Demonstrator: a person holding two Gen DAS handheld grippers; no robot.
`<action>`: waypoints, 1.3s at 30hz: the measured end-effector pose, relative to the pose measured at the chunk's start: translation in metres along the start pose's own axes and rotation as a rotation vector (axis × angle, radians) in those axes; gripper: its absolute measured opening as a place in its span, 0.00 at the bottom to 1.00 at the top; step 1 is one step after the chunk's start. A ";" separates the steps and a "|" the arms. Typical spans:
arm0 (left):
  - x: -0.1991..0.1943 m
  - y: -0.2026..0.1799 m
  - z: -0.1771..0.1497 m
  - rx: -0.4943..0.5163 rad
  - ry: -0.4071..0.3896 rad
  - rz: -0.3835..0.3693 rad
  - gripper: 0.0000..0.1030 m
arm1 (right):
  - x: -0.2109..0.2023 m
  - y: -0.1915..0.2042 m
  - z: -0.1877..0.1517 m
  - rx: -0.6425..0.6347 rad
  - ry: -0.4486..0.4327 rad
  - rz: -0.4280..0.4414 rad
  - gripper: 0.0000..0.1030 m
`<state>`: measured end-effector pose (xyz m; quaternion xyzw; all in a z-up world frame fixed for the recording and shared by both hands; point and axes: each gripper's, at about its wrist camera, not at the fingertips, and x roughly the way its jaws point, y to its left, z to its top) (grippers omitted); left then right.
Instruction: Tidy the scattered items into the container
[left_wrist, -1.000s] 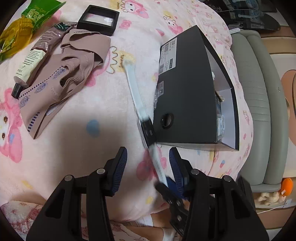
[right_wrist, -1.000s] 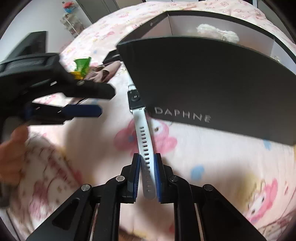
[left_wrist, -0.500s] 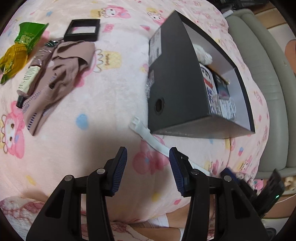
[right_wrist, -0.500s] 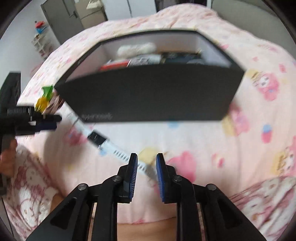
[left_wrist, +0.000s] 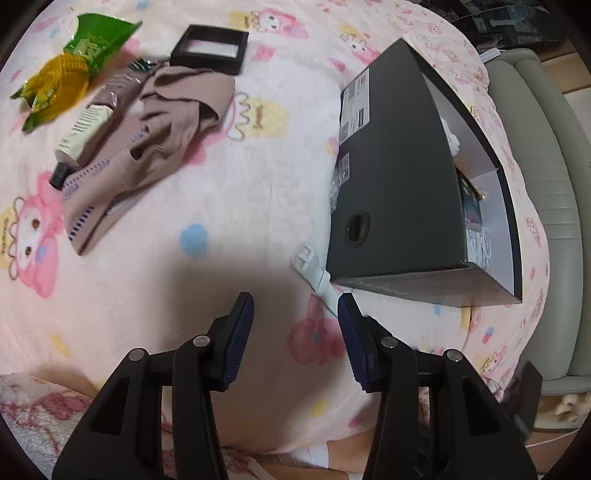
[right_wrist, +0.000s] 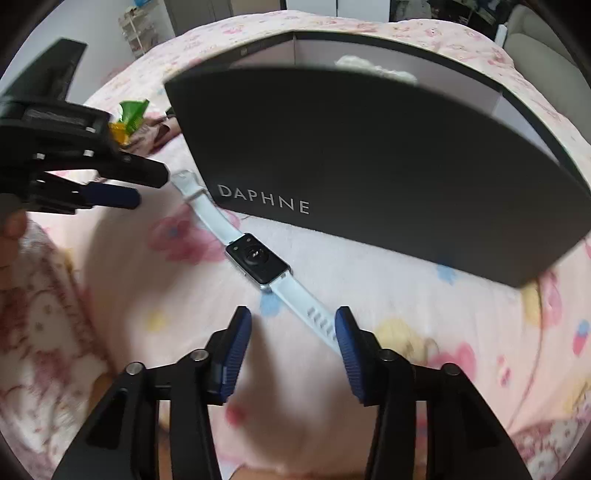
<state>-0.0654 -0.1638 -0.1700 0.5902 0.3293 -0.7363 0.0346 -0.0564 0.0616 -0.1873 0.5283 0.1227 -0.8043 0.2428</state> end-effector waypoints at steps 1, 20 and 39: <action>0.001 -0.002 0.000 0.010 0.000 0.007 0.46 | 0.005 0.000 0.003 -0.009 -0.014 -0.011 0.43; 0.021 -0.032 -0.031 0.127 0.097 -0.040 0.46 | -0.003 -0.078 -0.033 0.385 0.080 0.389 0.04; 0.029 -0.046 -0.034 0.132 0.154 -0.136 0.43 | 0.016 0.009 0.004 0.123 -0.001 0.261 0.41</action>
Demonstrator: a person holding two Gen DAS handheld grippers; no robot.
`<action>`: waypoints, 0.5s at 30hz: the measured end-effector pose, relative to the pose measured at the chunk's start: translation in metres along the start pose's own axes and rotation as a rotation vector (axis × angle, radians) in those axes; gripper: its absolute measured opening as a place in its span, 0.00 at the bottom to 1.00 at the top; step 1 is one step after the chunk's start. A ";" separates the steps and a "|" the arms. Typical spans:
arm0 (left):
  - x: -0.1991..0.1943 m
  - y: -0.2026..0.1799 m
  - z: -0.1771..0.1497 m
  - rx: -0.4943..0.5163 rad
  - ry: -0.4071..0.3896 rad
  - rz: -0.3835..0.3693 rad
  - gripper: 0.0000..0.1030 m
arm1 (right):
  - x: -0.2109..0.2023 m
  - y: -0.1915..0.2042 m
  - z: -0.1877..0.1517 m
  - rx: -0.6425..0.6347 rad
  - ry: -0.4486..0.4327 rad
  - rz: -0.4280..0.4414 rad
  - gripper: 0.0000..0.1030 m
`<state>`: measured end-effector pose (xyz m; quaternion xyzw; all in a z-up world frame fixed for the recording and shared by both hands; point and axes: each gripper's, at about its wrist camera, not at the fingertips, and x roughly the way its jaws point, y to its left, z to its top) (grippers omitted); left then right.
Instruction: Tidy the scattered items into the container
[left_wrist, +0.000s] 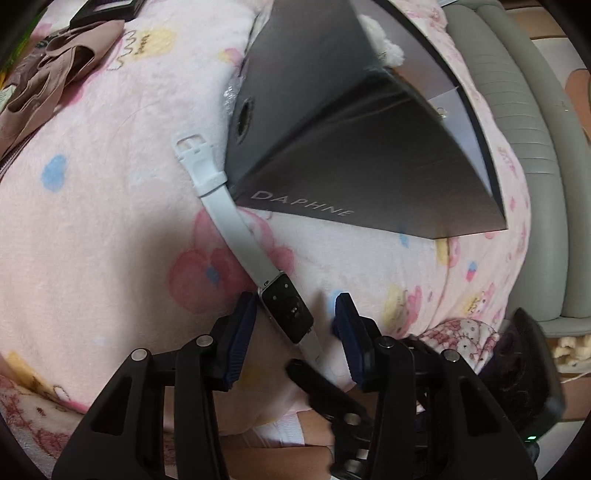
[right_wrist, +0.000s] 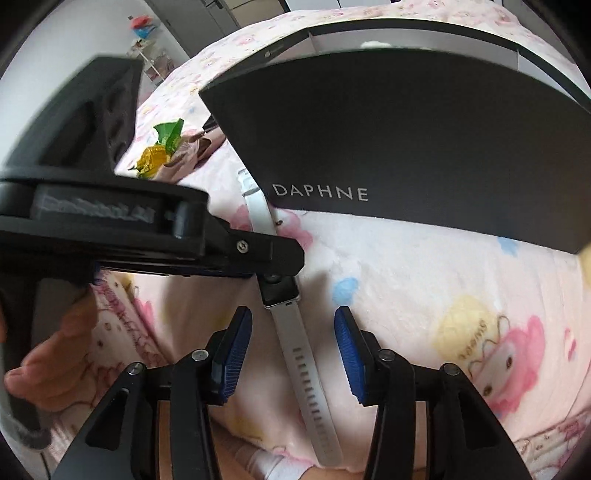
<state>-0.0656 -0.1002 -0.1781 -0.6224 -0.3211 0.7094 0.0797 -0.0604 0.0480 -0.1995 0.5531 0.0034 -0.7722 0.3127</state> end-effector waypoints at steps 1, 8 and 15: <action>-0.002 -0.001 -0.001 0.002 -0.004 -0.020 0.43 | 0.001 0.000 -0.001 0.000 -0.009 0.006 0.40; 0.007 -0.007 -0.005 0.033 0.028 -0.085 0.43 | -0.001 -0.023 -0.004 0.084 -0.005 0.098 0.15; -0.020 -0.009 0.001 0.058 -0.107 -0.066 0.43 | -0.020 -0.044 0.002 0.142 -0.048 -0.051 0.15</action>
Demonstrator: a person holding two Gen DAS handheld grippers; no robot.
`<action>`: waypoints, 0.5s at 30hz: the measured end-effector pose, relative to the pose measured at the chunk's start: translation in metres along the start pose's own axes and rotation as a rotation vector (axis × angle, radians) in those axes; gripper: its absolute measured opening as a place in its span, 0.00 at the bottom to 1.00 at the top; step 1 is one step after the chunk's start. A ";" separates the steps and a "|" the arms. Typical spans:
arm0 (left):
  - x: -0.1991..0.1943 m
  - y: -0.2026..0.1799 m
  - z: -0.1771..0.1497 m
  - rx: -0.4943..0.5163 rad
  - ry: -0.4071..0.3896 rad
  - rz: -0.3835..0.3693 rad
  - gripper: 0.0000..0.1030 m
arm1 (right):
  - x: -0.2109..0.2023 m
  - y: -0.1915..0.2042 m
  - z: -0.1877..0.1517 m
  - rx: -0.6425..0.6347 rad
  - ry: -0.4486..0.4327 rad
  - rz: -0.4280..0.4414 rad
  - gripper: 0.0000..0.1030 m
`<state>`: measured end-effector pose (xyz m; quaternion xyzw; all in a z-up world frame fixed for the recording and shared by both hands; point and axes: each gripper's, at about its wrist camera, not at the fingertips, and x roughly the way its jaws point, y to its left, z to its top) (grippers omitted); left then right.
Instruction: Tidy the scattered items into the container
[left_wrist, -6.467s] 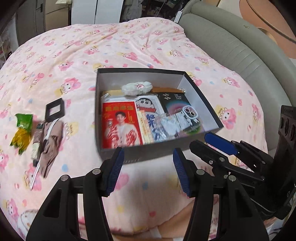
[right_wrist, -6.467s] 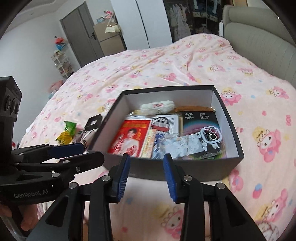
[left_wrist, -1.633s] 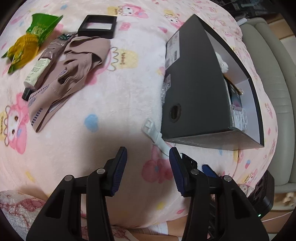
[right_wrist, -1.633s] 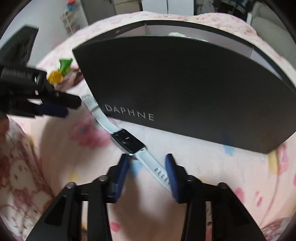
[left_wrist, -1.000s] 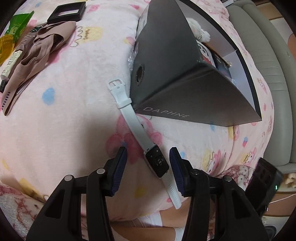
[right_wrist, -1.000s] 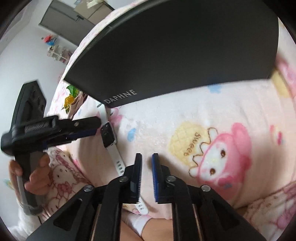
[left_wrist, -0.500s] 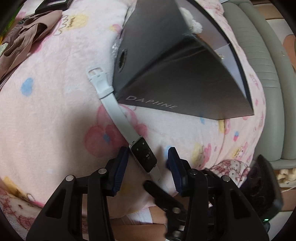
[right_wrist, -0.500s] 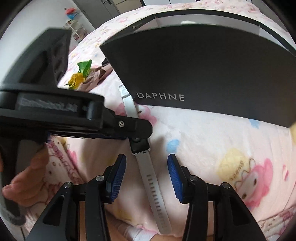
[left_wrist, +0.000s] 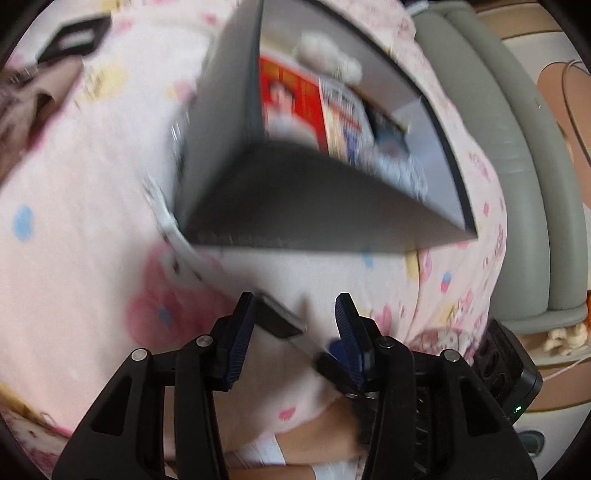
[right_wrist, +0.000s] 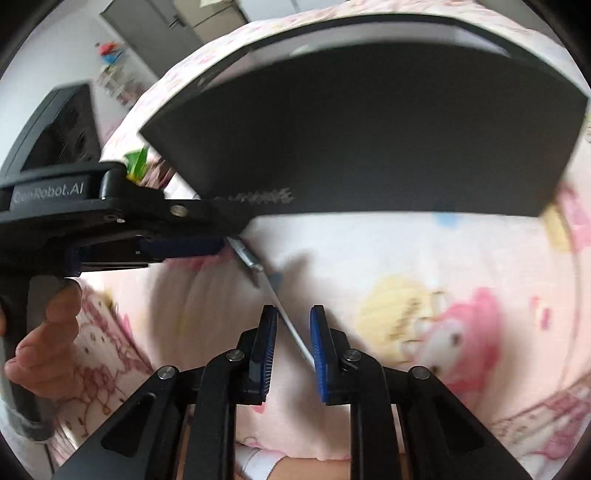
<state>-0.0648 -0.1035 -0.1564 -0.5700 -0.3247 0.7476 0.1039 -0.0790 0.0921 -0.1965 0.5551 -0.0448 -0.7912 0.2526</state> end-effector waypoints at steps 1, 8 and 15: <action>-0.005 0.000 0.001 0.002 -0.026 0.005 0.43 | -0.005 -0.002 0.003 0.004 -0.020 -0.014 0.15; 0.004 0.007 -0.011 0.011 0.018 0.224 0.43 | -0.028 -0.023 0.008 0.056 -0.073 -0.109 0.15; 0.016 -0.011 -0.010 0.078 0.025 0.266 0.43 | -0.031 0.017 -0.022 -0.047 -0.022 0.061 0.15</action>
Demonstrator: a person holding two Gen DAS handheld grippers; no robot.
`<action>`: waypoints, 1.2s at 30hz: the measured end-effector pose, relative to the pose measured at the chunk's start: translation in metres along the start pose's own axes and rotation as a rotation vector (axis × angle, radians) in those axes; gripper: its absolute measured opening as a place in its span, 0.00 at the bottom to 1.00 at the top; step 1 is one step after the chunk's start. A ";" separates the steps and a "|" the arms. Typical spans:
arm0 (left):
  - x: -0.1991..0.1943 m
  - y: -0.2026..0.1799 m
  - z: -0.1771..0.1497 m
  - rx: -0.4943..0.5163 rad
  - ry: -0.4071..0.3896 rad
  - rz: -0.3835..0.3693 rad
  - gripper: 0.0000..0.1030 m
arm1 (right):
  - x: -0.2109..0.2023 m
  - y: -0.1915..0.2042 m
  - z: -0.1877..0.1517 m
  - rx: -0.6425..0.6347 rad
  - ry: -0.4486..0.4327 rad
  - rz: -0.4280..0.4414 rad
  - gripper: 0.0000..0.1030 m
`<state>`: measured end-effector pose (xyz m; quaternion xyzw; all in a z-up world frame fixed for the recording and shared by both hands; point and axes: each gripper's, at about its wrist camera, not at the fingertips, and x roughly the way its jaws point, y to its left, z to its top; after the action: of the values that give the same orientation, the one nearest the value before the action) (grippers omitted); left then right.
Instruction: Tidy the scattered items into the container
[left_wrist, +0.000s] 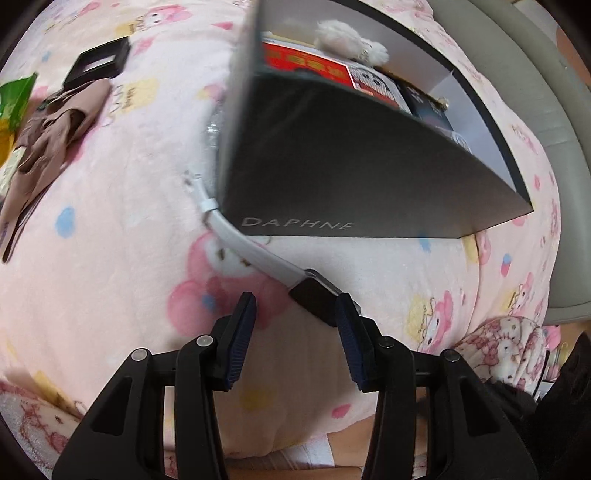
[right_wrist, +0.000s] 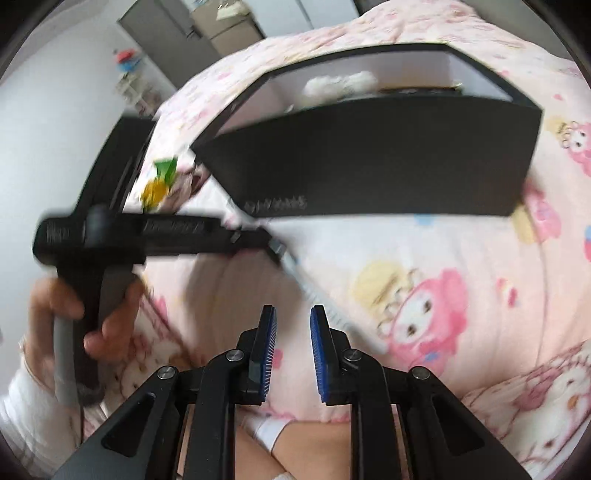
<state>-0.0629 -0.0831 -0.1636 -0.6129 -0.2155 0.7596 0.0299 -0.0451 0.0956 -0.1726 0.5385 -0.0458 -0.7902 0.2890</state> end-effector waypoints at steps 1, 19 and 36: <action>0.002 -0.001 0.002 -0.005 -0.001 0.000 0.43 | 0.008 -0.001 -0.001 0.008 0.015 -0.006 0.15; -0.004 0.035 0.010 -0.215 -0.033 -0.123 0.38 | 0.020 -0.050 0.012 0.233 -0.080 -0.201 0.22; -0.016 0.049 -0.003 -0.278 -0.068 -0.136 0.08 | 0.036 -0.023 0.007 0.425 -0.055 0.040 0.23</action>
<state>-0.0459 -0.1315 -0.1672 -0.5691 -0.3604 0.7390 -0.0112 -0.0697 0.0952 -0.2084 0.5646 -0.2300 -0.7712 0.1833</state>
